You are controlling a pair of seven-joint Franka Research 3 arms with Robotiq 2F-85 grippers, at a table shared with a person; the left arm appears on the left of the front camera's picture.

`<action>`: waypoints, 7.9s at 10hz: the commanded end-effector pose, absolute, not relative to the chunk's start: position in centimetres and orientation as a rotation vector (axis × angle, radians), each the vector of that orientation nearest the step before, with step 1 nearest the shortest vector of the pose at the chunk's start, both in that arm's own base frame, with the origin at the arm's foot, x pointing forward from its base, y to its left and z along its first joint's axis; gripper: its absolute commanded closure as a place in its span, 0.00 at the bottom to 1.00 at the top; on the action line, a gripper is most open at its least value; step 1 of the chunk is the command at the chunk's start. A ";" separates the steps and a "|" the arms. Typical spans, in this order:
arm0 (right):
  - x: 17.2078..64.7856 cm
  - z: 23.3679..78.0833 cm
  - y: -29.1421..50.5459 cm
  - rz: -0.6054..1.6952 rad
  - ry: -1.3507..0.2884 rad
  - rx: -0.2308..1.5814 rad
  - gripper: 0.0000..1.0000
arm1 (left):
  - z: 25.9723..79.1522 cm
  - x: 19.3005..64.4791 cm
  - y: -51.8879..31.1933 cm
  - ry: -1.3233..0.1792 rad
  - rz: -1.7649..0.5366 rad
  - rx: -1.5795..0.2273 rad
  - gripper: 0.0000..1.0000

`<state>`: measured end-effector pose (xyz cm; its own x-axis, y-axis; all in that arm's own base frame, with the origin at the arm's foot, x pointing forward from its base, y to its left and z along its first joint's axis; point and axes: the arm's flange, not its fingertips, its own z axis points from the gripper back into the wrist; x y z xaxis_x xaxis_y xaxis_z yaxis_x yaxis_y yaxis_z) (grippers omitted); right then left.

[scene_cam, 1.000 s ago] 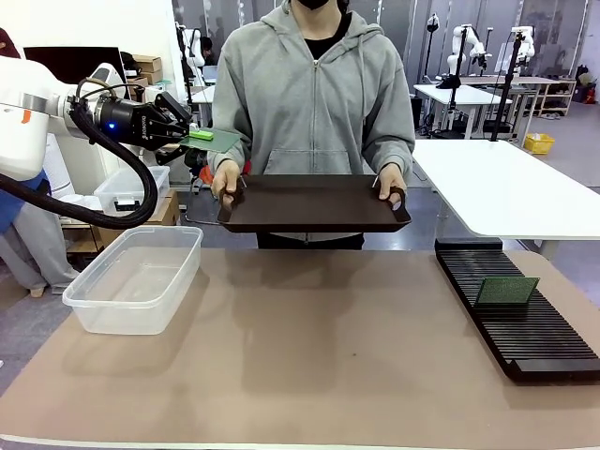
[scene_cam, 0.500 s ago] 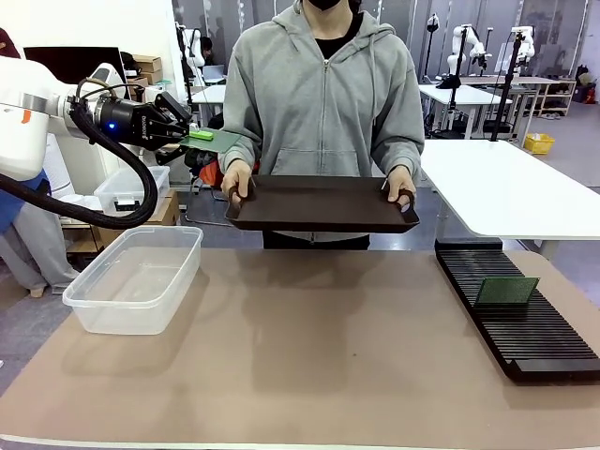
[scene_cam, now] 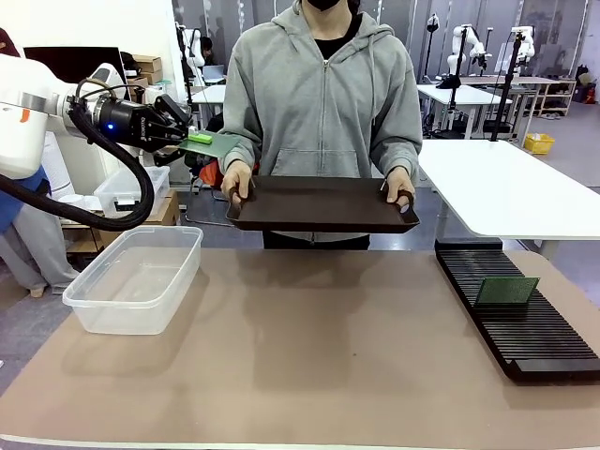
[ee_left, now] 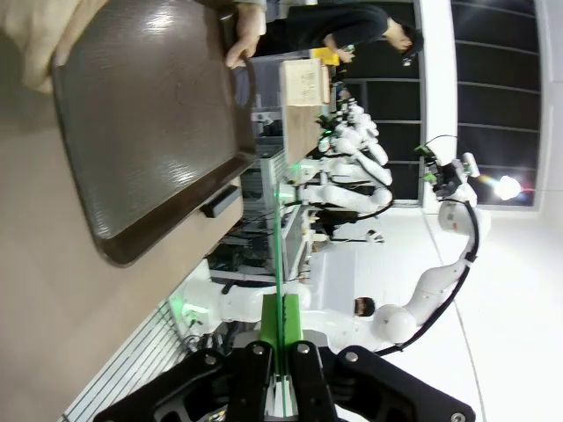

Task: Sort PCBs into racks and boxes based on the side picked up.
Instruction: If the short side of the Blank PCB is picked up, insert it into the PCB Rack ; if the long side is picked up, place it in the Organizing box.

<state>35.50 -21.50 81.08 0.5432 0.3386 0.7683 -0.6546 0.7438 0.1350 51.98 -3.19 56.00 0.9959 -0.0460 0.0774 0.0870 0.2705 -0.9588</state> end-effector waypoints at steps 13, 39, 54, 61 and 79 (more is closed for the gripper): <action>35.4 81.1 -21.4 0.615 -0.799 0.453 0.00 | 49.3 56.4 5.4 -0.247 -0.187 -0.481 0.97; 35.4 81.1 -21.4 0.615 -0.799 0.453 0.00 | 34.2 57.7 4.6 0.011 -0.056 -0.336 0.83; 35.4 81.1 -21.4 0.615 -0.799 0.453 0.00 | 39.1 58.1 6.3 -0.111 -0.060 -0.276 0.00; 35.4 81.1 -21.4 0.615 -0.799 0.453 0.00 | 39.1 58.1 6.3 -0.111 -0.060 -0.276 0.00; 35.4 81.1 -21.4 0.615 -0.799 0.453 0.00 | 72.7 49.4 14.9 -0.714 -0.928 -0.520 0.00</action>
<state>35.52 -21.52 81.06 0.5435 0.3384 0.7682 -0.6546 0.7438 0.1356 49.75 13.79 73.37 0.4927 -0.5567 0.6688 0.7958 0.5991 -0.0876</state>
